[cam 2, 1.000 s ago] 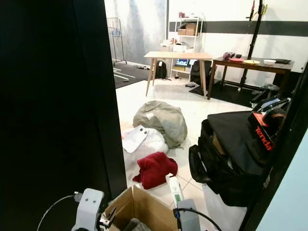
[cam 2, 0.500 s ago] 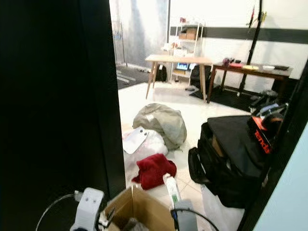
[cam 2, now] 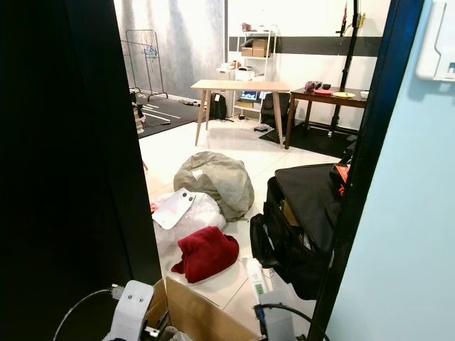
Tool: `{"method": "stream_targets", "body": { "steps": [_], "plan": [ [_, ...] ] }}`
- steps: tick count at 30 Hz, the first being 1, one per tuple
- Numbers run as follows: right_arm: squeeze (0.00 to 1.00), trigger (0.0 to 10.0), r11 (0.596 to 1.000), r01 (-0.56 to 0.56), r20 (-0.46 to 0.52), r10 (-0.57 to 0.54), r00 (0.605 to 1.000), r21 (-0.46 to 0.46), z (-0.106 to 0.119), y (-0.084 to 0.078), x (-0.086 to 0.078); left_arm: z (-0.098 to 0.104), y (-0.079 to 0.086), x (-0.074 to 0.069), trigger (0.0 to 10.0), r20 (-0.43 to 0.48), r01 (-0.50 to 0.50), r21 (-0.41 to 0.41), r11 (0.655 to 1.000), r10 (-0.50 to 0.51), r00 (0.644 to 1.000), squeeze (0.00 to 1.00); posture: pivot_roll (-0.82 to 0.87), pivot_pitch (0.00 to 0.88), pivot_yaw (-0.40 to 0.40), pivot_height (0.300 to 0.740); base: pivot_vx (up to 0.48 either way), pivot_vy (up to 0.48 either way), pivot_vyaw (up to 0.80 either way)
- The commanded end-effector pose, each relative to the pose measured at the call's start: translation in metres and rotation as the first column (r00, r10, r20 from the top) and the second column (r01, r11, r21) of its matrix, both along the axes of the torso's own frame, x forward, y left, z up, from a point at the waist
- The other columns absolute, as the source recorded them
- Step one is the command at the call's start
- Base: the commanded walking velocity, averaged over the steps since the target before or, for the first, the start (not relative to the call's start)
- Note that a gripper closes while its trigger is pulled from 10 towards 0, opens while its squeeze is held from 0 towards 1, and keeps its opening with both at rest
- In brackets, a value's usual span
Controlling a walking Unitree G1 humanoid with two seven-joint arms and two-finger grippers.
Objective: Clean up the room
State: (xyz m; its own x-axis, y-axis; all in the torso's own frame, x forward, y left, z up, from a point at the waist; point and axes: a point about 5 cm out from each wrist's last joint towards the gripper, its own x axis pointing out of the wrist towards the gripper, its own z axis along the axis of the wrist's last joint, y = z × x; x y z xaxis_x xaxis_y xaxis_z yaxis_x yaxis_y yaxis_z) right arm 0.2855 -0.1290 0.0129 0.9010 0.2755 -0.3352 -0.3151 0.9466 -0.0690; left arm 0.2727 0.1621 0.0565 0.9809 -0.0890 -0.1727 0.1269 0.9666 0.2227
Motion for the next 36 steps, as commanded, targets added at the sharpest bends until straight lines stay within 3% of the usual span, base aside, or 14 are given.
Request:
{"method": "stream_targets", "body": {
  "steps": [1,6,8,9,11,13,14,15,18,21,25,28,31,36],
  "plan": [
    [0.00,10.0,0.999,-0.042,-0.015,0.041,0.999,-0.022,-0.001,0.004,0.001,-0.007,0.005,-0.003,10.0,-0.032,0.042,0.050,0.998,-0.040,0.999,0.00,0.06,0.095,-0.050,0.740,0.000,0.000,0.00],
    [0.00,10.0,0.997,-0.066,-0.057,0.063,0.996,-0.049,-0.006,0.004,0.000,-0.009,0.007,-0.004,10.0,-0.048,0.098,0.110,0.989,-0.093,0.994,0.00,0.06,0.105,-0.051,0.740,0.000,0.000,0.00],
    [0.00,10.0,0.977,-0.176,-0.148,0.157,0.976,-0.121,-0.015,0.007,-0.002,-0.012,0.013,-0.007,10.0,-0.099,0.232,0.222,0.947,-0.215,0.972,0.00,0.06,0.148,-0.055,0.740,0.000,0.000,0.00],
    [0.00,10.0,0.977,-0.176,-0.148,0.157,0.976,-0.121,-0.015,0.007,-0.002,-0.012,0.013,-0.007,10.0,-0.099,0.232,0.222,0.947,-0.215,0.972,0.00,0.06,0.148,-0.055,0.740,0.000,0.000,0.00],
    [0.00,10.0,0.923,-0.335,-0.214,0.295,0.931,-0.187,-0.017,0.012,-0.002,-0.009,0.018,-0.009,10.0,-0.106,0.306,0.260,0.916,-0.288,0.952,0.00,0.06,0.185,-0.057,0.740,0.000,0.000,0.00],
    [0.00,10.0,0.923,-0.335,-0.214,0.295,0.931,-0.187,-0.017,0.012,-0.002,-0.009,0.018,-0.009,10.0,-0.106,0.306,0.260,0.916,-0.288,0.952,0.00,0.06,0.185,-0.057,0.740,0.000,0.000,0.00],
    [0.00,10.0,0.888,-0.403,-0.240,0.351,0.905,-0.222,-0.018,0.013,-0.003,-0.006,0.017,-0.009,10.0,-0.097,0.340,0.275,0.899,-0.326,0.940,0.00,0.06,0.220,-0.063,0.740,0.000,0.000,0.00],
    [0.00,10.0,0.888,-0.403,-0.240,0.351,0.905,-0.222,-0.018,0.013,-0.003,-0.006,0.017,-0.009,10.0,-0.097,0.340,0.275,0.899,-0.326,0.940,0.00,0.06,0.220,-0.063,0.740,0.000,0.000,0.00],
    [0.00,10.0,0.778,-0.541,-0.300,0.459,0.836,-0.319,-0.020,0.010,-0.004,0.003,0.012,-0.011,10.0,-0.048,0.387,0.258,0.885,-0.388,0.920,0.00,0.06,0.307,-0.065,0.740,0.000,0.000,0.00],
    [0.00,10.0,0.738,-0.586,-0.314,0.499,0.808,-0.335,-0.019,0.010,-0.005,0.009,0.010,-0.014,10.0,-0.021,0.402,0.230,0.886,-0.408,0.913,0.00,0.06,0.345,-0.066,0.740,0.000,0.000,0.00],
    [0.00,10.0,0.720,-0.613,-0.315,0.529,0.788,-0.324,-0.017,0.014,-0.004,0.013,0.009,-0.016,10.0,-0.010,0.434,0.208,0.877,-0.442,0.897,0.00,0.06,0.376,-0.068,0.740,0.000,0.000,0.00],
    [0.00,10.0,0.649,-0.668,-0.323,0.585,0.744,-0.365,-0.015,0.023,-0.002,0.015,0.011,-0.021,10.0,-0.018,0.494,0.235,0.837,-0.504,0.863,0.00,0.06,0.410,-0.069,0.740,0.000,0.000,0.00],
    [0.00,10.0,0.637,-0.675,-0.324,0.592,0.738,-0.373,-0.015,0.024,-0.002,0.015,0.011,-0.021,10.0,-0.021,0.500,0.239,0.832,-0.511,0.860,0.00,0.06,0.410,-0.069,0.740,0.000,0.000,0.00],
    [0.00,10.0,0.685,-0.627,-0.254,0.575,0.778,-0.371,-0.003,0.042,0.010,0.015,0.010,-0.031,10.0,-0.042,0.584,0.229,0.779,-0.592,0.805,0.00,0.07,0.428,-0.067,0.740,0.000,0.000,0.00]
  ]
}}
